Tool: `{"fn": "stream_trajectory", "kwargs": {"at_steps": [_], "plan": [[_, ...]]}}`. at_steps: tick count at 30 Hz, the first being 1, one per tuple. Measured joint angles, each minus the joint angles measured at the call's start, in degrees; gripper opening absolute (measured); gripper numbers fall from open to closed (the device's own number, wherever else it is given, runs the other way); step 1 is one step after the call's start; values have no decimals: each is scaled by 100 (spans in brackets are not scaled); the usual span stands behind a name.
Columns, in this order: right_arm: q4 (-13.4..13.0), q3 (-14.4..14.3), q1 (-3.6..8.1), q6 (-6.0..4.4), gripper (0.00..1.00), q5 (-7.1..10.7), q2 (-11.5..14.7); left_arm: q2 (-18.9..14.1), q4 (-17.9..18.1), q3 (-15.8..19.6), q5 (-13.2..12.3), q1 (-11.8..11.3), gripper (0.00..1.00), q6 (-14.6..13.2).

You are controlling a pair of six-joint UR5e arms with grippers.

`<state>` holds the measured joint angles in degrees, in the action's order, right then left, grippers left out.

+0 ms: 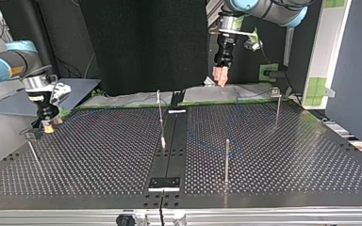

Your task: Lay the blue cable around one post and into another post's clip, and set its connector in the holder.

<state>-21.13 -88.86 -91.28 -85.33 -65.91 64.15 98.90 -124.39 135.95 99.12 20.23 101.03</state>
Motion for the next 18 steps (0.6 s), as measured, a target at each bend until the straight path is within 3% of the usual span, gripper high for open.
{"fn": "stream_trajectory", "kwargs": {"at_steps": [10,13,18], "plan": [[-26,-311,-153,105,100,-11,265,0,-10,3,-9,-20,100,10],[-91,-446,-257,39,100,-13,401,0,-9,5,-16,-19,100,28],[-311,-699,-500,-159,100,-128,656,0,-25,3,-21,-18,100,69]]}}
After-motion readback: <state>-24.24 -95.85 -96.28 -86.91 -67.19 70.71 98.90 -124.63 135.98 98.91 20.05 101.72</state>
